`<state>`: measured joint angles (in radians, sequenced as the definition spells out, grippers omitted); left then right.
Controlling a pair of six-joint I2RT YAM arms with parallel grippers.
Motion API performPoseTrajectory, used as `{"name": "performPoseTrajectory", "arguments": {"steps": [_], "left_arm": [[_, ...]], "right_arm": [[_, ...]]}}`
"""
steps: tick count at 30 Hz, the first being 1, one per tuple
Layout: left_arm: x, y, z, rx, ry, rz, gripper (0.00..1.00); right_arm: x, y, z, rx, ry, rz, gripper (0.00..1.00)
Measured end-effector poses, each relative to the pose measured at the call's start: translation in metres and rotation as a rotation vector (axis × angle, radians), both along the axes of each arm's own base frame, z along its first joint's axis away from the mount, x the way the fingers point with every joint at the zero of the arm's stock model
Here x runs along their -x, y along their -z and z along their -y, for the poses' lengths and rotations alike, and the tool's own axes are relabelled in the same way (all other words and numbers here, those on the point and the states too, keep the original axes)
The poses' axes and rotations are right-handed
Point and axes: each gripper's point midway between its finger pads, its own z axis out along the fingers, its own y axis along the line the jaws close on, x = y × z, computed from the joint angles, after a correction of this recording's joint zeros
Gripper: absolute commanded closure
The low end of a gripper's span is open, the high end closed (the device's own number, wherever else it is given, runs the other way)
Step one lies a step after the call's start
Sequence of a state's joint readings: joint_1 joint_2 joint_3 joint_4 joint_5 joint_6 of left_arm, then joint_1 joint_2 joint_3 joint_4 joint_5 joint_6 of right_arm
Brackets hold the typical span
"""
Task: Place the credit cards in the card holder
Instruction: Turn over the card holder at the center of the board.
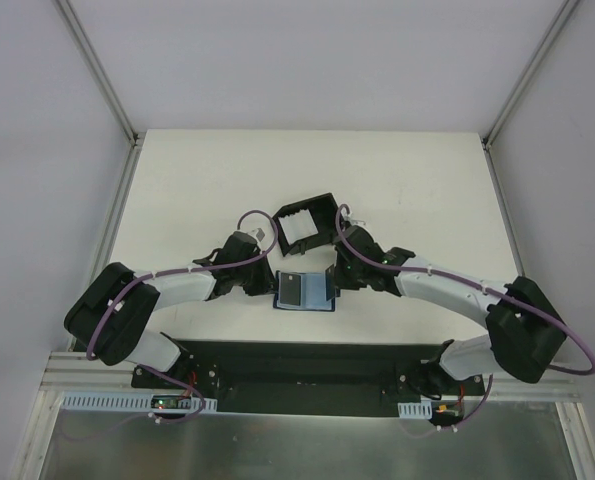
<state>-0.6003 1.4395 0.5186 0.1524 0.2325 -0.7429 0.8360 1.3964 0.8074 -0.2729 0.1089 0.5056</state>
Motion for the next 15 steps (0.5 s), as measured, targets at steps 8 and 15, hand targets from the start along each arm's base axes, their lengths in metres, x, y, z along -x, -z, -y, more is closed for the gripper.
{"name": "performPoseTrajectory", "arguments": {"steps": [8, 15], "left_arm": [[0.0, 0.0, 0.0, 0.0, 0.0, 0.0, 1.0], [0.0, 0.0, 0.0, 0.0, 0.0, 0.0, 1.0]], "right_arm": [[0.0, -0.0075, 0.0, -0.015, -0.001, 0.014, 1.0], [0.0016, -0.0063, 0.0017, -0.008, -0.002, 0.007, 1.0]]}}
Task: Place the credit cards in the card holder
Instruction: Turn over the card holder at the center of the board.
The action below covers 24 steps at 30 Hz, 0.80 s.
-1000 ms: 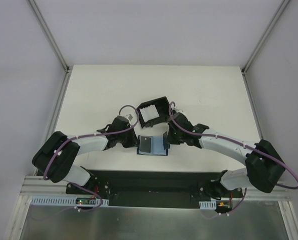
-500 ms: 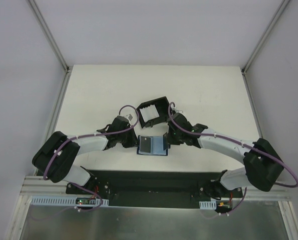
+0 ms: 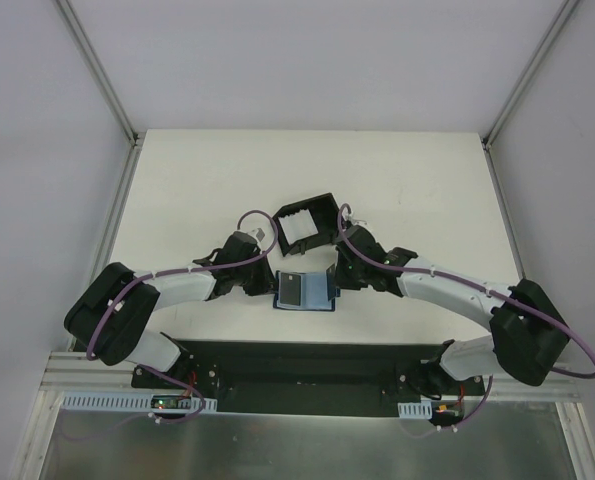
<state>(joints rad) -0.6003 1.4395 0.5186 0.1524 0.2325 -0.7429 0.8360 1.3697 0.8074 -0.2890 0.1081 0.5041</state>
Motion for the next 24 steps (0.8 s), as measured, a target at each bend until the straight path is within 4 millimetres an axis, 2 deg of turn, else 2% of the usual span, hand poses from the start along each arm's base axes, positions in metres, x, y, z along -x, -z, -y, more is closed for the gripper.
{"name": "performPoseTrajectory", "arguments": {"steps": [8, 14, 24], "left_arm": [[0.0, 0.0, 0.0, 0.0, 0.0, -0.001, 1.0], [0.0, 0.0, 0.0, 0.001, 0.001, -0.001, 1.0], [0.0, 0.001, 0.0, 0.0, 0.002, -0.003, 1.0]], "right_arm": [[0.001, 0.011, -0.005, 0.0, -0.009, -0.03, 1.0], [-0.002, 0.018, -0.018, -0.036, -0.015, -0.047, 1.0], [-0.002, 0.009, -0.037, -0.128, -0.044, -0.051, 0.99]]}}
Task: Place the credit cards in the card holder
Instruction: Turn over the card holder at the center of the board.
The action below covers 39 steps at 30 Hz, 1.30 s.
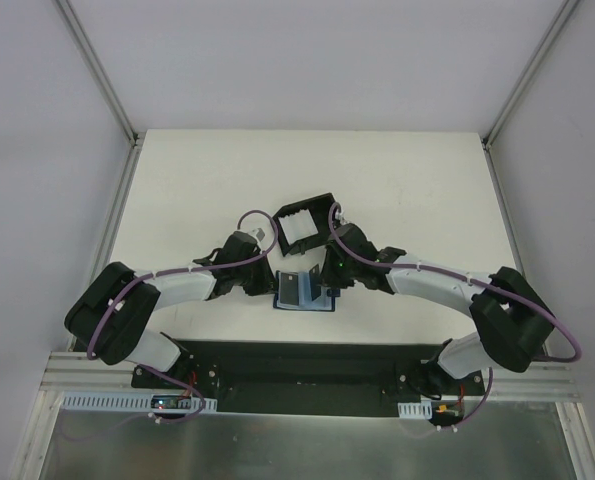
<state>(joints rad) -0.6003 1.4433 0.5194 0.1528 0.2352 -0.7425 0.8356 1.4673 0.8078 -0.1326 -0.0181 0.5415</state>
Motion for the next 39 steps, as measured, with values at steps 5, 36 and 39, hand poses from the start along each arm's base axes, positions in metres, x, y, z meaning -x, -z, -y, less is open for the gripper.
{"name": "performPoseTrajectory", "arguments": {"steps": [5, 36, 39], "left_arm": [[0.0, 0.0, 0.001, 0.003, 0.003, -0.003, 1.0], [0.0, 0.0, 0.003, 0.011, 0.009, -0.006, 1.0], [0.0, 0.0, 0.003, 0.011, 0.009, -0.006, 1.0]], "right_arm": [[0.0, -0.007, -0.011, -0.058, -0.016, -0.002, 0.99], [0.002, -0.048, -0.038, -0.304, -0.076, 0.063, 1.0], [-0.001, -0.038, -0.028, -0.298, -0.045, 0.051, 0.99]]}}
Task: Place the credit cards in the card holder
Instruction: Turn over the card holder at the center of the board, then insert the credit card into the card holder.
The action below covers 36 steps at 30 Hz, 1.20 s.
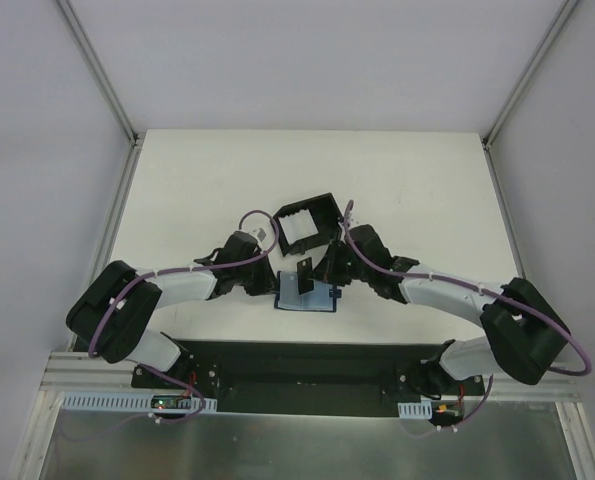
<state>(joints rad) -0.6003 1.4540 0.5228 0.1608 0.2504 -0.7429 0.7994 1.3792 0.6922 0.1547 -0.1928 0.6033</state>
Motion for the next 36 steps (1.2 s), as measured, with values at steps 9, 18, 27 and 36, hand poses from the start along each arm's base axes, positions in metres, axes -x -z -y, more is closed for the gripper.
{"name": "performPoseTrajectory", "arguments": {"steps": [9, 18, 27, 36], "left_arm": [[-0.001, 0.001, 0.003, 0.01, 0.006, 0.0, 1.0], [-0.001, 0.001, 0.004, 0.018, 0.007, -0.001, 1.0], [-0.001, 0.002, 0.005, 0.026, -0.002, -0.009, 1.0], [-0.001, 0.002, 0.005, 0.029, -0.008, -0.013, 1.0]], "right_arm": [[0.001, 0.03, 0.016, 0.003, 0.044, -0.048, 1.0], [0.004, 0.05, 0.02, -0.023, 0.072, -0.094, 1.0], [0.01, 0.059, 0.025, -0.079, 0.119, -0.121, 1.0], [0.01, 0.058, 0.024, -0.146, 0.15, -0.123, 0.99]]}}
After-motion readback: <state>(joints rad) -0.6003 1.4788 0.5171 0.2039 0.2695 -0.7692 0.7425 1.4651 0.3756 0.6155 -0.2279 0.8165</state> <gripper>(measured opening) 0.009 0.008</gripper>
